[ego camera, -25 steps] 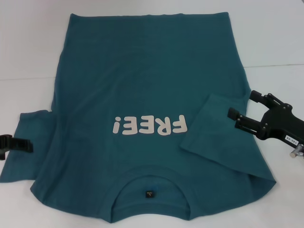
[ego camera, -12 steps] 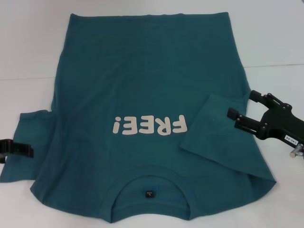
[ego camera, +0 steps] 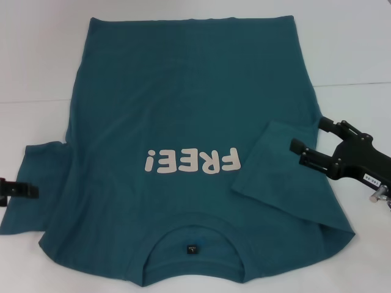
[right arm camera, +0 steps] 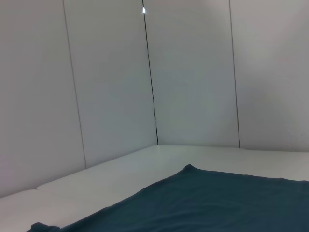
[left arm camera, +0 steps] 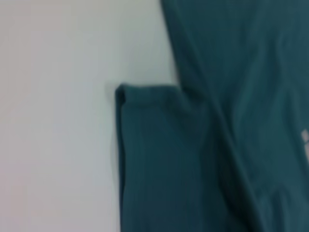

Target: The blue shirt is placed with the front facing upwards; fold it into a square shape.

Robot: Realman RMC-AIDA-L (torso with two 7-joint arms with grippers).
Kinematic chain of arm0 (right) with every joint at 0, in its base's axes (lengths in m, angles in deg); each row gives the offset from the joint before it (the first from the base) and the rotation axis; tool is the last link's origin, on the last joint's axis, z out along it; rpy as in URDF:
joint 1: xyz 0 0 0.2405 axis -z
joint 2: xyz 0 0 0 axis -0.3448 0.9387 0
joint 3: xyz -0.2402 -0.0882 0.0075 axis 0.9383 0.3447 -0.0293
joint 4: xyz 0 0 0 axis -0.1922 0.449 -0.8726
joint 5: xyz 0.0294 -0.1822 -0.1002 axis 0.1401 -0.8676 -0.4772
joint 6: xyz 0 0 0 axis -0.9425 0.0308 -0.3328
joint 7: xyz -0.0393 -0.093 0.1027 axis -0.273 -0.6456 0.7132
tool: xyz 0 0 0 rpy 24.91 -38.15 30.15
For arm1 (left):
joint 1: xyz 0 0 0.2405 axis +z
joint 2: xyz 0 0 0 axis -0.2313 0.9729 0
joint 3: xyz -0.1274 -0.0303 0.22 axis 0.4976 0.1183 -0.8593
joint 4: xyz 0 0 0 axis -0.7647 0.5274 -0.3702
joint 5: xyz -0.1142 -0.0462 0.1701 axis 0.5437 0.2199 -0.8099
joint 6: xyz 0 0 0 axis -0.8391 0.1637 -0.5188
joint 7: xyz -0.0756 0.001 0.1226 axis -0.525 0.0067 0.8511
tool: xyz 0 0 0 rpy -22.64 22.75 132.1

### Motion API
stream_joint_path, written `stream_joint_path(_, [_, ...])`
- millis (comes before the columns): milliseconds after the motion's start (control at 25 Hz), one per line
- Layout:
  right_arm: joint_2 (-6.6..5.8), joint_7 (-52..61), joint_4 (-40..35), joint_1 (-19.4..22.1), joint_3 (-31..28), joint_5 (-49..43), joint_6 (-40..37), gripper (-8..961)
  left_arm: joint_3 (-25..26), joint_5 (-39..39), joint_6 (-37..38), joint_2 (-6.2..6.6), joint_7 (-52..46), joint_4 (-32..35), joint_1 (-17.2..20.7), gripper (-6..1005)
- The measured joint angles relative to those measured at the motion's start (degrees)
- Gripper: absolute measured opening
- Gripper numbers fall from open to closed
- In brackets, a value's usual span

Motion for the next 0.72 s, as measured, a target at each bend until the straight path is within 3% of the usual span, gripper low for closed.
stream_joint_path(80, [0.00, 0.00, 0.02, -0.02, 0.00, 0.00, 0.04, 946, 1.37, 1.15, 0.04, 0.84, 1.41, 1.12, 0.36, 875])
stream_joint_path(320, [0.00, 0.00, 0.09, -0.29, 0.00, 0.00, 0.14, 946, 1.01, 0.98, -0.43, 1.04, 1.16, 1.55, 0.54, 875])
stream_joint_path(720, [0.00, 0.00, 0.71, -0.47, 0.00, 0.00, 0.32, 946, 0.76, -2.00, -2.48, -0.19, 0.23, 1.85, 0.11, 875])
